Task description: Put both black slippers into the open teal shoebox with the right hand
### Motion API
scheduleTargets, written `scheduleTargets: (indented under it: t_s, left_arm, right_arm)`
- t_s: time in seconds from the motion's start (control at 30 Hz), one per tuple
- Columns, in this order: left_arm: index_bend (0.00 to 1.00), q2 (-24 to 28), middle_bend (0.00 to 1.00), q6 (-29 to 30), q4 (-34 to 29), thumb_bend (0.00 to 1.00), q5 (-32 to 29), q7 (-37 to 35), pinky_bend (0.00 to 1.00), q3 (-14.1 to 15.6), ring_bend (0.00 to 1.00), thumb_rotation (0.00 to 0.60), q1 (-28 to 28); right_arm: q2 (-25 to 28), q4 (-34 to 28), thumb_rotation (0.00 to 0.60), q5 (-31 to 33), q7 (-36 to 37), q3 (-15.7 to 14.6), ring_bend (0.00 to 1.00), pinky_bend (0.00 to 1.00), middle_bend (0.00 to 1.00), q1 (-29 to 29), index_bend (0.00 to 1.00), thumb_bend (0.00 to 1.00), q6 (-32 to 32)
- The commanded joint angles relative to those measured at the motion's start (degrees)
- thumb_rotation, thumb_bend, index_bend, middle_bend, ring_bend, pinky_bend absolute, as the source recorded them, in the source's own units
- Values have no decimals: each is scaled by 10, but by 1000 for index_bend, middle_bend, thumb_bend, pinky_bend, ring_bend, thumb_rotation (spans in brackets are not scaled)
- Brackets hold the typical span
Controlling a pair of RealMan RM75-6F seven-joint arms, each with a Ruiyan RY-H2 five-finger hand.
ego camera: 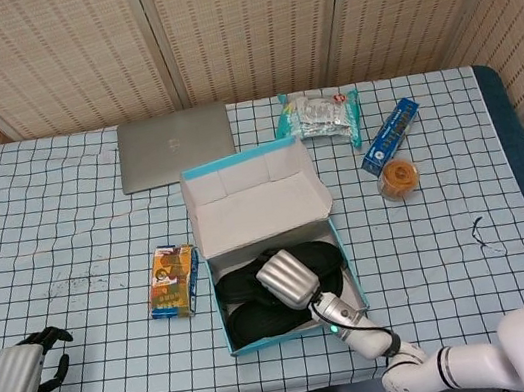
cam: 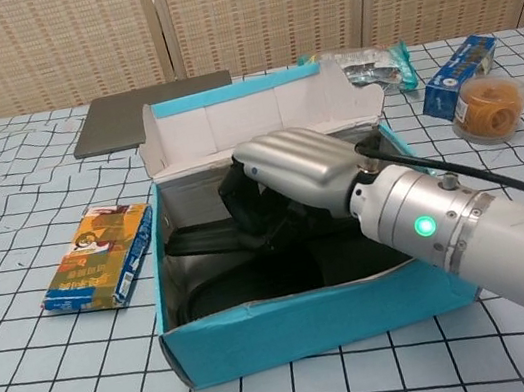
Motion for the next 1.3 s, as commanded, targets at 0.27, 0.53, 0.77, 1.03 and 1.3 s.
scheduleTargets:
  t_s: [0.27,0.53,0.77,1.03,1.3]
  left_arm:
    - [409,0,388,2,0,471,2,-1,601,0,420,600,0]
    - [409,-2,393,0,2,470,1,0,601,0,420,600,0]
    - [409,-4,393,-4,4,470,0,4,601,1,420,600,-1]
    - [409,-3,393,1,3,470,4,4,601,1,420,600,0]
    - [409,-5,390,11,3,470,9,8,601,-1,420,600,2]
  right_arm:
    - [-7,33,600,8,20,0,437,510,589,-4,700,327,-5]
    - [21,-14,600,-22,47,4,436,511,589,-10,700,326,33]
    - [63,-76,600,-50,72,-2,409,501,588,-19,684,327,57]
    - [158,-155,600,-97,36,-40,356,441,568,-61,622,327,113]
    - [277,-163,600,-72,-156,-125,357,439,567,-221,599,323,252]
